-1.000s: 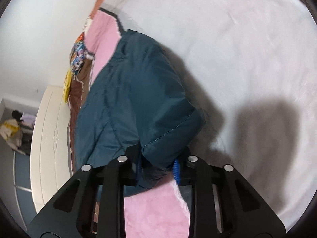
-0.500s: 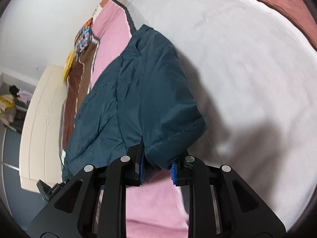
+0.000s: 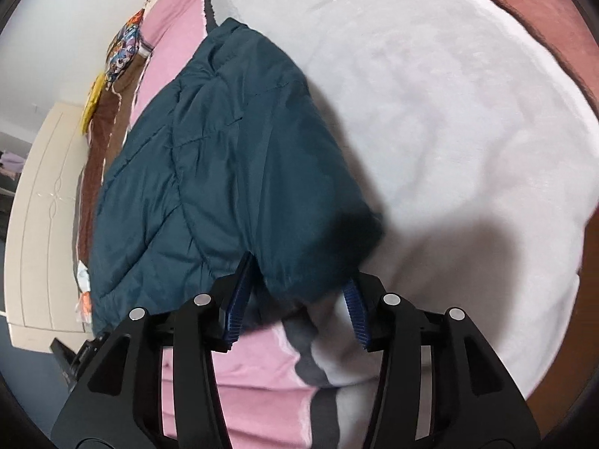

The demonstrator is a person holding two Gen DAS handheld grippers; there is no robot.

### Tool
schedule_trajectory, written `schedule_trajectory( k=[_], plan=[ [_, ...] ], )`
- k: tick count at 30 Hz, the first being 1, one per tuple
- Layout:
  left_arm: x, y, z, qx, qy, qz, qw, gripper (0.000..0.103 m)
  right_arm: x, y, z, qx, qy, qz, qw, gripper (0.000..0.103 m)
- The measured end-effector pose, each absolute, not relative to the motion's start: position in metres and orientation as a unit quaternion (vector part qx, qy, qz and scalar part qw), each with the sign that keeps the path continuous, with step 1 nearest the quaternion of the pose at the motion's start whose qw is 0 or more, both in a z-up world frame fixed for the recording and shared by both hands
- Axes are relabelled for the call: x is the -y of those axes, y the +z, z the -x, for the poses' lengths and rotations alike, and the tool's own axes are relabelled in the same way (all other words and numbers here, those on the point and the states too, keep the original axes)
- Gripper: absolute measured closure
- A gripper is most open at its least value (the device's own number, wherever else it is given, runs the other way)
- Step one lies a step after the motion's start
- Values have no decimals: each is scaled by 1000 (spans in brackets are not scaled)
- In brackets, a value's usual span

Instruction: Fold large clothes

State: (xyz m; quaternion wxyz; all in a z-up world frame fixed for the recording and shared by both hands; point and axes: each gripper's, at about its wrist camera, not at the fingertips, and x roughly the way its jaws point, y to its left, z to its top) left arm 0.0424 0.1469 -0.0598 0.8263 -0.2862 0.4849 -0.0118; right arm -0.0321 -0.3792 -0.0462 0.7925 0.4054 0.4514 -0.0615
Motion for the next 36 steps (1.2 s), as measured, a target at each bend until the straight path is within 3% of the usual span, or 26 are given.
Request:
schedule_trajectory(
  k=[1,5,6,7,10,16,23,29,36],
  plan=[
    [-149,-60,-43,-486,-13,290,824,49,382,-42,37,-451,-70,-402,794,56],
    [-150,-63,-44,-482,-19,300,823,41,389,-11,66,-426,-139,-341,827,59],
    [-151,-64,-43,-480,-19,302,823,40,383,0,64,-421,-133,-317,839,79],
    [-151,-66,-43,-479,-19,303,824,39,374,10,55,-422,-120,-295,849,91],
    [-152,-71,-45,-475,-20,310,823,38,324,39,17,-403,-52,-225,885,95],
    [-153,-73,-43,-470,-23,312,825,38,217,58,-86,-394,50,-123,909,96],
    [-152,-70,-44,-470,-27,304,828,38,165,32,-226,-440,8,-41,897,97],
    [-149,-69,-46,-468,-37,279,838,38,163,-25,-269,-486,-12,-15,874,97],
    [-145,-67,-52,-465,-45,261,845,34,164,-52,-272,-479,-13,-18,877,98]
  ],
)
